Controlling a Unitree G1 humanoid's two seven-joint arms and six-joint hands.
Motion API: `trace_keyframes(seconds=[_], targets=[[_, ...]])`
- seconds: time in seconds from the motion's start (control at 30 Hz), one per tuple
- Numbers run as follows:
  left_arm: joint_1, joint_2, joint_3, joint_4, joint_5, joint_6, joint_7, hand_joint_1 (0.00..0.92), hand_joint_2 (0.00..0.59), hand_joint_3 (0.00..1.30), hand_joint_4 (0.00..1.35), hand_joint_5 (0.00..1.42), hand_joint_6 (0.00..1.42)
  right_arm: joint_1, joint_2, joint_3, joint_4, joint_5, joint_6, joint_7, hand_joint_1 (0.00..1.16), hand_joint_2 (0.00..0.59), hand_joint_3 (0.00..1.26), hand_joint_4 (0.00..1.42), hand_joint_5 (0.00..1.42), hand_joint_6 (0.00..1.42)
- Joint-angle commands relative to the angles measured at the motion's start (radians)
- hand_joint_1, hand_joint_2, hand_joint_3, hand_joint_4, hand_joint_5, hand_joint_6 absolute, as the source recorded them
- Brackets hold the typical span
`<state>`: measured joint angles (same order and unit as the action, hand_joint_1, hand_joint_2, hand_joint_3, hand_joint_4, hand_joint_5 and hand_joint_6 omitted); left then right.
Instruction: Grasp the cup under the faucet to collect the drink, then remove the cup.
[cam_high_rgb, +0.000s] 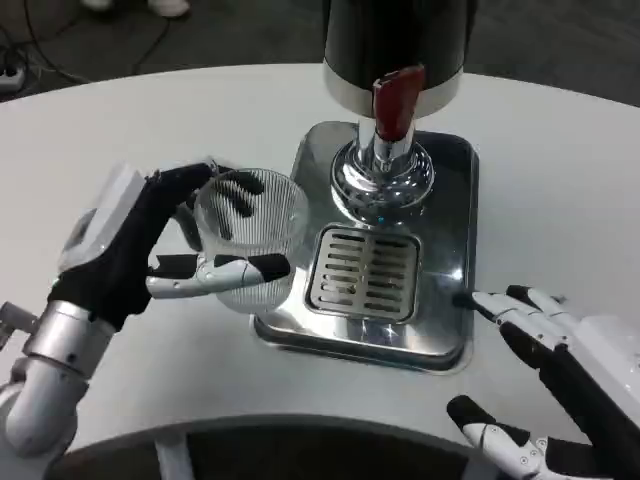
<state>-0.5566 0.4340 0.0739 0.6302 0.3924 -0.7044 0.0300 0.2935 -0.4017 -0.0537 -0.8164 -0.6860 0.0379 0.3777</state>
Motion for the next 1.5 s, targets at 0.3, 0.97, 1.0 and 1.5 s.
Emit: trace_keyframes(seconds=[0.3,0.97,1.0,1.5], targets=[[-0.256,-0.066,-0.151,0.324,0.078,0.062,0.185,0.747,0.084,0.81,0.87,0.95,0.93,0.017,0.004,-0.026,-0.041,0.003,0.029,0.024,0.32,0.398,0.12,0.10,0.04,0.03],[-0.327,-0.119,-0.264,0.377,0.091,0.118,0.195,0.739,0.074,0.79,0.83,0.93,0.90,0.085,0.014,-0.070,-0.069,0.025,0.010,0.006,0.32,0.398,0.12,0.11,0.04,0.03],[-0.332,-0.126,-0.268,0.379,0.096,0.131,0.205,0.738,0.074,0.79,0.83,0.93,0.90,0.089,0.013,-0.074,-0.070,0.028,0.008,0.005,0.32,0.398,0.12,0.11,0.04,0.03],[-0.390,-0.176,-0.352,0.439,0.109,0.175,0.216,0.728,0.078,0.77,0.81,0.91,0.87,0.156,0.020,-0.144,-0.078,0.071,-0.023,-0.011,0.32,0.398,0.12,0.11,0.04,0.03]])
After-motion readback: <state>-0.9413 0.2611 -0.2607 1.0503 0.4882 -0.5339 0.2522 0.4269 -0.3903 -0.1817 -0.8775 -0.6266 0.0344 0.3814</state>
